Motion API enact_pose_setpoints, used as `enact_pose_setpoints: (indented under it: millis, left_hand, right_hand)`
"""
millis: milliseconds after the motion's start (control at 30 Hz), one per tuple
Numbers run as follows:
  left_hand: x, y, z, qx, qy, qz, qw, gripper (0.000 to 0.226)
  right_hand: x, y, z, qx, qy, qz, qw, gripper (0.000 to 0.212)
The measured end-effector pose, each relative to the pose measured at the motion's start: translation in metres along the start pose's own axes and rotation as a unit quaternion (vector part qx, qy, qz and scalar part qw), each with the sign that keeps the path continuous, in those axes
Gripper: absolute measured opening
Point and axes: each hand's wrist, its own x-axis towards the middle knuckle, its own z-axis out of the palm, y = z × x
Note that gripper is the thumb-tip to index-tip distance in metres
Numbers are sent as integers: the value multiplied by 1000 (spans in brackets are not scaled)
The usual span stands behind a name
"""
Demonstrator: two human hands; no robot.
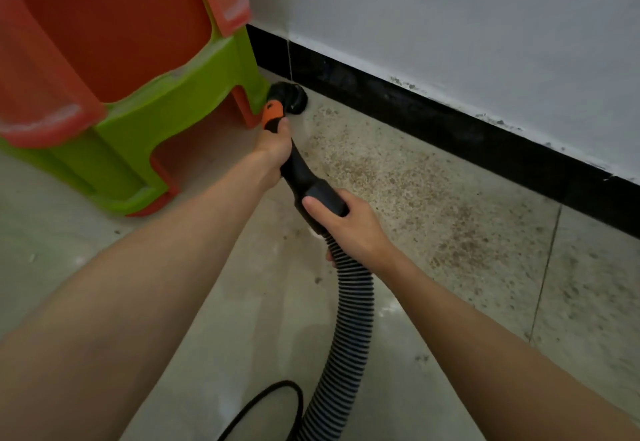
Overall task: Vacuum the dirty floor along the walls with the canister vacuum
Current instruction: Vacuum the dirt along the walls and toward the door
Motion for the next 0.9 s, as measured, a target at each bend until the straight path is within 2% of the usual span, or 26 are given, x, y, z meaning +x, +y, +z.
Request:
enact_pose_setpoints:
  millis: [200, 467, 600, 700, 900]
  left_hand:
    - [26, 22, 17, 50, 44, 59, 996, 55]
    - [37, 36, 18, 7, 51, 73, 996, 51]
    - [25, 36, 20, -23, 38, 61, 997, 50]
    - [14, 23, 21, -45, 18, 49, 998, 52]
    - [-7, -1, 28, -27, -28, 41, 998, 52]
  right_hand:
    - [39, -9, -17, 51, -23, 23, 998, 22]
    - [64, -24, -16, 59, -46, 46, 996, 41]
    - [57, -28, -21, 43, -42, 38, 997, 33]
    - [42, -22, -22, -12, -19, 7, 1000, 26]
    - [9, -4, -27, -48, 21, -12, 999, 19]
